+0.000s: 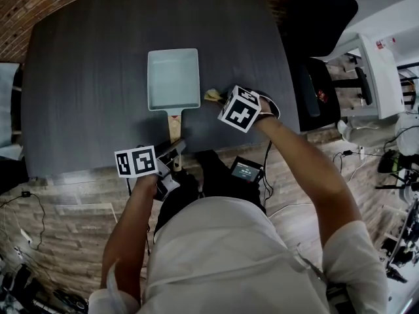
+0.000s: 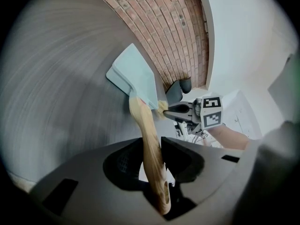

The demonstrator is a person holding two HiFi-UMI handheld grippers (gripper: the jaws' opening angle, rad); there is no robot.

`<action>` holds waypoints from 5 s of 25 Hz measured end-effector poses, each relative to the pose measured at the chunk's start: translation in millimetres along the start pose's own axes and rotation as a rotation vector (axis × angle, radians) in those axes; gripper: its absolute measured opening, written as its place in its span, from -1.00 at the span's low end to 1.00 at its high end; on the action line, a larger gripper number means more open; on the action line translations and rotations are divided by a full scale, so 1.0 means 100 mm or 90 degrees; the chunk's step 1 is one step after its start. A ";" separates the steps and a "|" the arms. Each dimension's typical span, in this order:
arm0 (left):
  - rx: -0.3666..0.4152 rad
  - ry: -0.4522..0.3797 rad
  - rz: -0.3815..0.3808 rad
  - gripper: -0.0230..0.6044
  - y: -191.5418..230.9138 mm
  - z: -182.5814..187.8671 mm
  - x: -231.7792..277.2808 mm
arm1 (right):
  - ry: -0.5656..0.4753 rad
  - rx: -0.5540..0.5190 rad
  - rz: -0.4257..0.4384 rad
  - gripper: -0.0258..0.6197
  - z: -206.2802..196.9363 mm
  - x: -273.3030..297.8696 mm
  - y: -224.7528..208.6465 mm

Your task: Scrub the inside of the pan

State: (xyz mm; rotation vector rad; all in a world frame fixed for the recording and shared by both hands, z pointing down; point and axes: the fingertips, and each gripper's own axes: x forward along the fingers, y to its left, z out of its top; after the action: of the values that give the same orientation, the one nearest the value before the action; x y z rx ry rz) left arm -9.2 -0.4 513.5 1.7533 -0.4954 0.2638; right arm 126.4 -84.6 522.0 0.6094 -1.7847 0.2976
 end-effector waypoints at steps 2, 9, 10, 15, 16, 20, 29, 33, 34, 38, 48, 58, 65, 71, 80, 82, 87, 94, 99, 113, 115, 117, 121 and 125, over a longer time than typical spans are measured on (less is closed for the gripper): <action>0.011 0.018 -0.008 -0.54 0.00 -0.07 -0.05 | 0.005 0.003 -0.001 -0.80 -0.05 -0.03 -0.07; 0.060 0.104 -0.037 -0.54 0.05 -0.27 -0.31 | 0.030 -0.027 -0.016 -0.80 -0.17 -0.07 -0.31; 0.068 0.120 -0.040 -0.54 0.07 -0.29 -0.36 | 0.033 -0.032 -0.017 -0.80 -0.17 -0.07 -0.34; 0.104 0.189 -0.063 -0.54 0.16 -0.33 -0.56 | 0.043 -0.039 0.016 -0.80 -0.19 -0.03 -0.44; 0.108 0.201 -0.069 -0.54 0.17 -0.33 -0.60 | 0.047 -0.036 0.034 -0.80 -0.20 -0.02 -0.44; 0.131 0.249 -0.092 -0.54 0.24 -0.30 -0.76 | 0.069 -0.012 0.127 -0.80 -0.24 0.00 -0.40; 0.182 0.327 -0.111 -0.54 0.33 -0.25 -0.89 | 0.116 0.074 0.320 -0.80 -0.36 -0.02 -0.38; 0.197 0.352 -0.116 -0.53 0.31 -0.27 -0.88 | 0.136 0.071 0.366 -0.80 -0.38 -0.02 -0.35; 0.201 0.357 -0.117 -0.53 0.31 -0.28 -0.88 | 0.140 0.069 0.366 -0.80 -0.39 -0.01 -0.38; 0.209 0.361 -0.117 -0.54 0.31 -0.25 -0.87 | 0.142 0.084 0.357 -0.80 -0.39 -0.03 -0.53; 0.227 0.382 -0.120 -0.53 0.34 -0.22 -0.93 | 0.164 0.076 0.482 -0.80 -0.28 -0.05 -0.25; 0.258 0.419 -0.112 -0.52 0.37 -0.20 -0.96 | 0.148 0.065 0.523 -0.80 -0.03 0.00 -0.25; 0.271 0.432 -0.106 -0.52 0.36 -0.20 -0.95 | 0.133 0.048 0.537 -0.80 0.17 0.03 -0.33; 0.279 0.442 -0.101 -0.52 0.37 -0.21 -0.95 | 0.118 0.039 0.542 -0.80 0.33 0.07 -0.37; 0.289 0.448 -0.094 -0.52 0.36 -0.21 -0.95 | 0.059 0.049 0.506 -0.80 0.65 0.14 -0.52; 0.289 0.446 -0.094 -0.52 0.37 -0.22 -0.94 | 0.046 0.055 0.492 -0.80 0.72 0.18 -0.55; 0.292 0.441 -0.090 -0.51 0.37 -0.22 -0.93 | 0.006 0.064 0.453 -0.80 0.91 0.24 -0.65; 0.296 0.402 -0.089 -0.51 0.30 -0.27 -0.86 | -0.101 0.064 0.342 -0.80 1.32 0.17 -0.86; 0.290 0.354 -0.093 -0.51 0.22 -0.35 -0.77 | -0.137 0.034 0.276 -0.80 1.63 0.11 -0.87; 0.255 0.206 -0.080 -0.52 0.11 -0.33 -0.63 | -0.007 -0.071 0.171 -0.80 1.55 0.50 -0.57; 0.237 0.176 -0.074 -0.53 0.12 -0.29 -0.63 | 0.002 -0.072 0.168 -0.80 1.52 0.50 -0.54; 0.220 0.146 -0.066 -0.56 0.14 -0.24 -0.63 | 0.010 -0.073 0.167 -0.80 1.52 0.50 -0.51; 0.199 0.099 -0.055 -0.57 0.15 -0.16 -0.63 | 0.020 -0.077 0.177 -0.80 1.51 0.48 -0.42; 0.200 0.093 -0.051 -0.57 0.16 -0.17 -0.62 | 0.026 -0.077 0.190 -0.80 1.53 0.48 -0.30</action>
State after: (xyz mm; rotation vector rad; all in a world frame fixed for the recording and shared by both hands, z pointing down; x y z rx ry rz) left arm -69.8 25.1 504.6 2.0357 -0.2876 0.4283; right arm 8.9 -197.5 518.0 0.2488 -1.8393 0.3985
